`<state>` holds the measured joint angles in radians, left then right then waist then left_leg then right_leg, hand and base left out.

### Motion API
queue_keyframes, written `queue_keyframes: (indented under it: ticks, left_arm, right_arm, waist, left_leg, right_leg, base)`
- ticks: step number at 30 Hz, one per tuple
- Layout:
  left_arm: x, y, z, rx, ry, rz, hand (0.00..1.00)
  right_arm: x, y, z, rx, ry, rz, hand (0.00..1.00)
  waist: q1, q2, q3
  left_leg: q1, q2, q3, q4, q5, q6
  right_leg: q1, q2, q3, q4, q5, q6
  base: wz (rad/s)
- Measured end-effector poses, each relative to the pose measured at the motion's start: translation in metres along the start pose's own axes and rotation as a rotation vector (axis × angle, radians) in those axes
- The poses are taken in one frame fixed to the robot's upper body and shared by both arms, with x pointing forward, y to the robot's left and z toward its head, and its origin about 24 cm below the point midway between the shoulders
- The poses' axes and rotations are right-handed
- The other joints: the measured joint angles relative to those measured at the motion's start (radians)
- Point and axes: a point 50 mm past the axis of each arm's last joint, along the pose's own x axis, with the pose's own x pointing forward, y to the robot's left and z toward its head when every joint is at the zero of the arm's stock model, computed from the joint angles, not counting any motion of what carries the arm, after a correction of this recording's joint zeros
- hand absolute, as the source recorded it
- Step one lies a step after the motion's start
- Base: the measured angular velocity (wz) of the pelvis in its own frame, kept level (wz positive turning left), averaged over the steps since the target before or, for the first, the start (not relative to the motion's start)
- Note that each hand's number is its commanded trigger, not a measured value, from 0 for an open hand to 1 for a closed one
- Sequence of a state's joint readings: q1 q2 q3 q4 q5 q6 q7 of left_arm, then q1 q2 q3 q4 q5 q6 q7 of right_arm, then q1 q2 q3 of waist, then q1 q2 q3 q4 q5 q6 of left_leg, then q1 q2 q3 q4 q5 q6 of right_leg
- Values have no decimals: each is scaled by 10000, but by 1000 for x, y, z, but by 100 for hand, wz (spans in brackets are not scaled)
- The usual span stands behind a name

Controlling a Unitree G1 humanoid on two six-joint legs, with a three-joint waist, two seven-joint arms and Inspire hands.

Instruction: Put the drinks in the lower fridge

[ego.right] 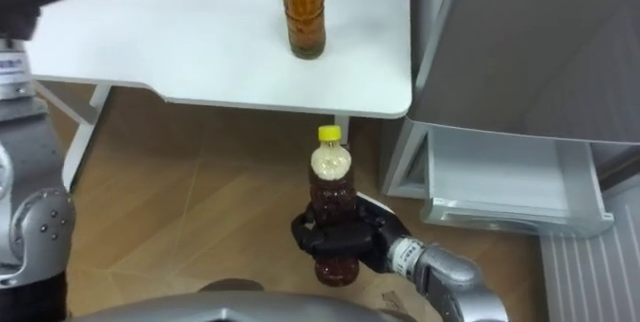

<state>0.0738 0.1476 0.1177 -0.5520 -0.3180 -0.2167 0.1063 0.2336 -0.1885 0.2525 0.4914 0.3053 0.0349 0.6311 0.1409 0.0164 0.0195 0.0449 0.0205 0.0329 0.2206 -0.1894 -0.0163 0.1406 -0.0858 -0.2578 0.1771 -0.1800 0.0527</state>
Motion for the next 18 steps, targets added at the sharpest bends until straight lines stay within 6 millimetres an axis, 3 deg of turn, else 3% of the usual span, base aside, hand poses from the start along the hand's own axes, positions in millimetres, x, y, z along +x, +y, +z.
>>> queue_keyframes:
  ticks: [4, 8, 14, 18]
  left_arm:
    - [-6, 17, 4, 550, -128, 1023, 0]
    - [-10, 31, 3, 912, 8, 1929, 0]
    - [-18, 54, -16, 1432, 914, 3449, 0]
    - [-42, 73, -38, 2015, 2358, 4498, 0]
  right_arm:
    - [-9, -4, -10, 243, 186, -360, 100]
    - [-10, -6, -12, 106, 344, -511, 100]
    - [-13, -9, -15, 132, 486, -699, 100]
    - [-12, -9, -12, 138, 369, -733, 100]
  waist:
    - [76, 95, -64]
    - [109, 66, -50]
    - [340, 29, -55]
    - [433, 12, -99]
  left_leg:
    - [64, -10, 23, -2, 3, 0]
    - [132, -14, 43, -23, 3, 0]
    - [327, -22, -29, -153, 3, 1]
    - [459, -44, -49, -169, 3, 0]
  right_leg:
    - [49, 4, 60, -90, 0, 0]
    - [96, 3, 104, -91, 0, 0]
    - [235, 6, 106, -95, -1, 1]
    - [342, 9, 90, -290, -4, 2]
  base:
    - [-2]
    - [-1]
    - [-1]
    - [0]
